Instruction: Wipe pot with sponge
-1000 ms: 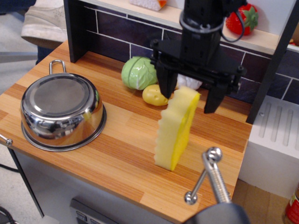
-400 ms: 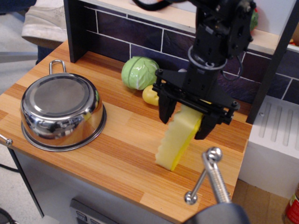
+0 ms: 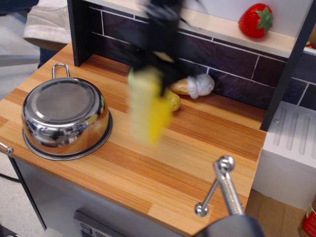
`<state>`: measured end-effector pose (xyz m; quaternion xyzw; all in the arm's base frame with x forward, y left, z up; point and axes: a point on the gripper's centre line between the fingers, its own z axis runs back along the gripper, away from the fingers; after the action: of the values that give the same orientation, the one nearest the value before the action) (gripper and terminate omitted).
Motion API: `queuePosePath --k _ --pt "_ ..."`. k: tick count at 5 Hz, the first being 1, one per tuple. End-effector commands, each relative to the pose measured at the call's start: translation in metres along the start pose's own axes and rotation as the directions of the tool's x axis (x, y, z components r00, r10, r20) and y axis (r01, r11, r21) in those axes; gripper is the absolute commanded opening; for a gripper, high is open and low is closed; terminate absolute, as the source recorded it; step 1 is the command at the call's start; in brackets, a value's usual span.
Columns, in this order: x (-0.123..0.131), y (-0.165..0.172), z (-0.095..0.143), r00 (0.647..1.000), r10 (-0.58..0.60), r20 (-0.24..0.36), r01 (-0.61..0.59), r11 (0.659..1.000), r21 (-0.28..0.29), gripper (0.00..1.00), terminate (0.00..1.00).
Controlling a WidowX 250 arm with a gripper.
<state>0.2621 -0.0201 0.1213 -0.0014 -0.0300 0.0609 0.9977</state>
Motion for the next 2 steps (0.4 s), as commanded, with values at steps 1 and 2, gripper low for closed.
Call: queuePosePath --k 1,2 --pt "-0.002 0.077 0.039 0.995 0.081 0.059 -0.074 0.992 -0.105 0.00 0.00" --pt "-0.004 0.101 0.023 0.995 0.097 0.033 -0.094 0.991 -0.097 0.00 0.00"
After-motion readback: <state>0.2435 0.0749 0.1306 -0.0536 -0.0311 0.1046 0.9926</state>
